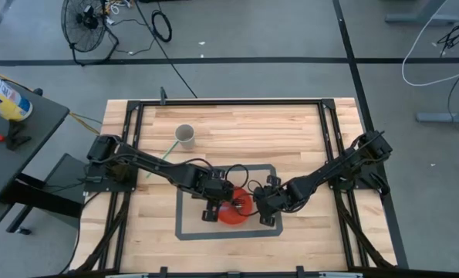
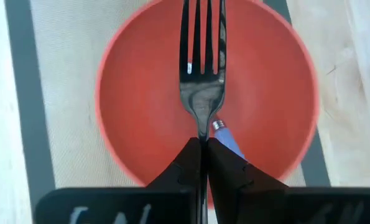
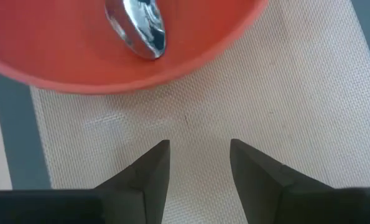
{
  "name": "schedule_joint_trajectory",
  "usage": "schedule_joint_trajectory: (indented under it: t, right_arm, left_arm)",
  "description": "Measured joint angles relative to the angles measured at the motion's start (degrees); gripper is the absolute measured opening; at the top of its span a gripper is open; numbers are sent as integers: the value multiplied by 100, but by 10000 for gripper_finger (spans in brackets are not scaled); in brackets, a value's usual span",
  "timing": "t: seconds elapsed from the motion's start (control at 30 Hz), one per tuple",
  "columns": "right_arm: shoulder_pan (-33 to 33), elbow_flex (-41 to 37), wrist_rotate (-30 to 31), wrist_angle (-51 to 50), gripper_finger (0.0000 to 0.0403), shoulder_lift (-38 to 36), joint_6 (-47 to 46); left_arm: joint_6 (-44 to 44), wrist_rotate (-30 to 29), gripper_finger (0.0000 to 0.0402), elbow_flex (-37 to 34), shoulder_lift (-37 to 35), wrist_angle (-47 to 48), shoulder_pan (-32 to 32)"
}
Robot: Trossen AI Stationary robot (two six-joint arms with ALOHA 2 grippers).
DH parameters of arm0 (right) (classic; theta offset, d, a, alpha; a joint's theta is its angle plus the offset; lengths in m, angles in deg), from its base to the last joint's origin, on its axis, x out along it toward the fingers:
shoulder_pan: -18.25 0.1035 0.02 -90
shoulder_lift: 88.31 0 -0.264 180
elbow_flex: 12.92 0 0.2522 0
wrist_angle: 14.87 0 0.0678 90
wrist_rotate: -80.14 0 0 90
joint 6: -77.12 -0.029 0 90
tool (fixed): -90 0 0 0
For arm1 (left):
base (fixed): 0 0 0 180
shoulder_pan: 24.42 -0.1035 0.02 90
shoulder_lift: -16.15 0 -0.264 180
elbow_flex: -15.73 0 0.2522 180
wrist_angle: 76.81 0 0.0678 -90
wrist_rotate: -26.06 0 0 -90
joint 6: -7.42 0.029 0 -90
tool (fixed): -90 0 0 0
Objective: Pick & Place Utensil
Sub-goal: Put the black fork into the orange bowl on the brown table mat, then put the white cup on the brown mat to the top right of the orange bowl
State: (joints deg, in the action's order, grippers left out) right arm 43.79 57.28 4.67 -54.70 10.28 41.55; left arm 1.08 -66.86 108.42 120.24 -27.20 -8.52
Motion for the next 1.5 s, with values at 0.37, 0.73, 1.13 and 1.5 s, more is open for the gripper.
schedule_joint_trajectory:
  t: [0.37,0.73,1.13,1.5]
  right_arm:
    - [4,0,-62,47,171,0,-47]
    - [4,0,-62,80,171,-2,-90]
    - [4,0,-61,40,171,-4,-115]
    - [-2,0,269,-775,171,-515,-147]
  left_arm:
    - [102,34,27,-6,338,20,-4]
    - [112,22,107,-4,322,-399,-13]
    - [27,-417,132,-8,-559,125,-4]
    - [-1822,-2789,111,-1717,-2815,765,470]
